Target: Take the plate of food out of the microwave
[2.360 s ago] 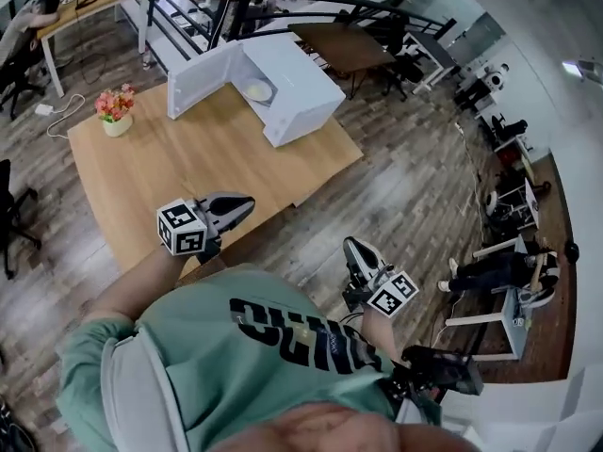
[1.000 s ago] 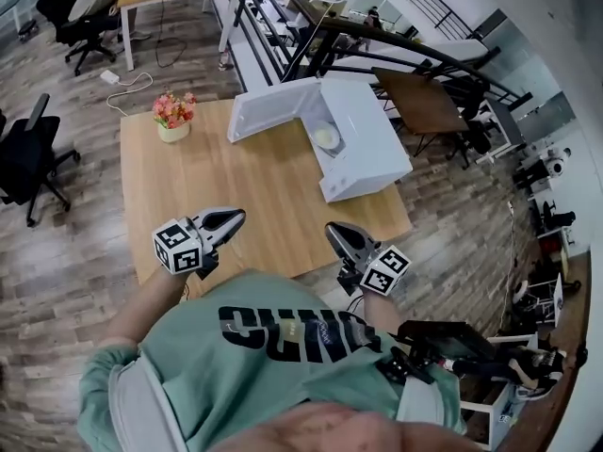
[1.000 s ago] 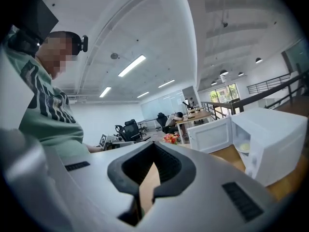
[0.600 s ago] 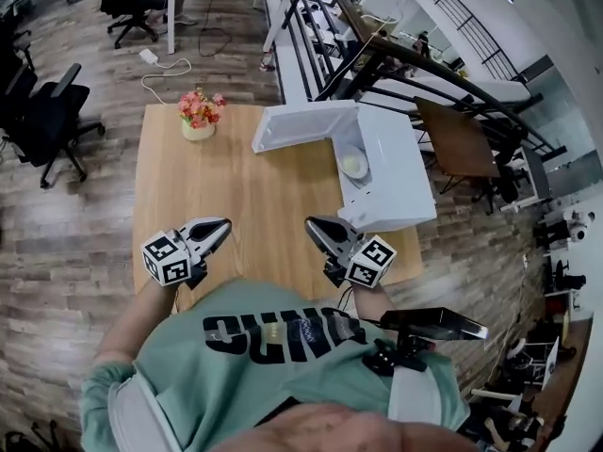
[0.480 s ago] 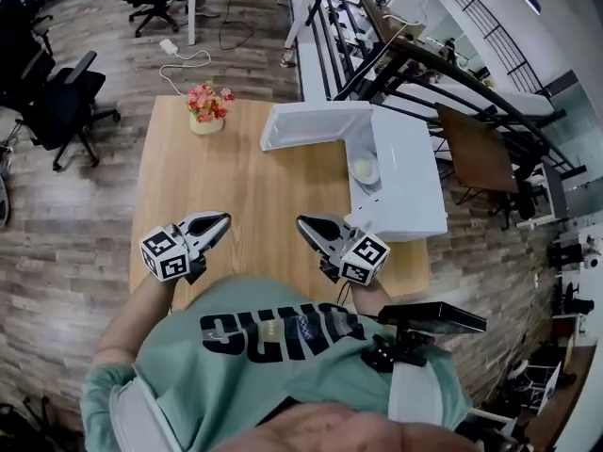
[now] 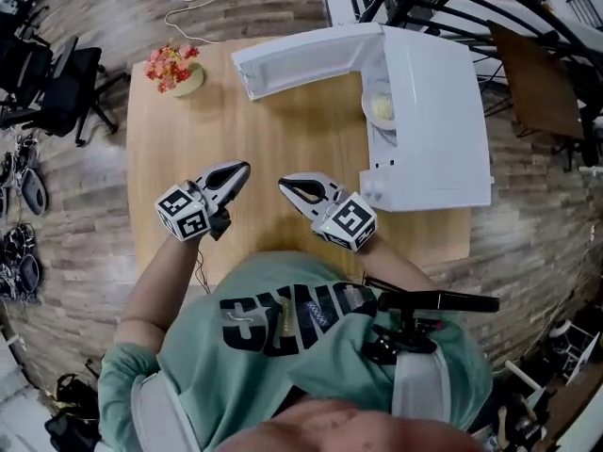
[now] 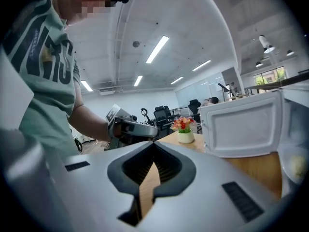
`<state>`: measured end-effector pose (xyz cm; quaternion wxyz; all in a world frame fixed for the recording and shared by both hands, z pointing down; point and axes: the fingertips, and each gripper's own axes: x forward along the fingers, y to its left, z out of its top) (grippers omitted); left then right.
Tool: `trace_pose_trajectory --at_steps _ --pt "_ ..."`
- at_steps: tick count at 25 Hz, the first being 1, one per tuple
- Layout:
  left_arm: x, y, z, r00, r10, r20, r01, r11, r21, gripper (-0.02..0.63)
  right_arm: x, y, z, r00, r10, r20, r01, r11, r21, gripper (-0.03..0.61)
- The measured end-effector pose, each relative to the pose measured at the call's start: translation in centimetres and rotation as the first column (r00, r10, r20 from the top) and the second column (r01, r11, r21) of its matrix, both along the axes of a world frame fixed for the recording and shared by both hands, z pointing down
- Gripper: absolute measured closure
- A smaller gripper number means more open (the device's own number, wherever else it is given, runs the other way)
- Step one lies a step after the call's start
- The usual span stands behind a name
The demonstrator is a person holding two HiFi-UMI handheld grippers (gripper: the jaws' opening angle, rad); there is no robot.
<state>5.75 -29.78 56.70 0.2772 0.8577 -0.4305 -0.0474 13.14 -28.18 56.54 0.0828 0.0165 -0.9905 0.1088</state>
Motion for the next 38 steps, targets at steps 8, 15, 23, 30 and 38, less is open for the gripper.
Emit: trace_pose_trajectory --at_steps 8,15,23,30,38 --pt "7.4 -11.8 5.2 0.968 0.249 -0.014 -0.249 0.968 -0.03 0.609 4.2 -2.4 5.8 0.973 0.221 -0.072 -0.225 0.972 -0.059 0.572" --pt "12.1 -18.5 12.0 0.92 0.336 -0.2 -0.375 0.903 -0.21 0.607 5.9 -1.5 9.5 0.959 0.265 -0.101 -0.276 0.955 -0.11 0.572" --pt "15.9 -26.4 13.8 0.879 0.232 -0.417 -0.362 0.893 -0.266 0.601 6.6 -0.7 10.4 0.959 0.273 -0.074 -0.281 0.949 -0.141 0.573" --pt "19.7 -29.1 15.8 0.857 0.179 -0.484 -0.374 0.861 -0.345 0.502 8.3 -0.5 11.1 0.95 0.306 -0.065 -0.313 0.93 -0.194 0.572" --pt "22.1 -29.8 17.6 0.872 0.17 -0.459 -0.379 0.827 -0.415 0.482 9.4 -0.6 11.3 0.941 0.333 -0.068 -0.339 0.912 -0.23 0.572"
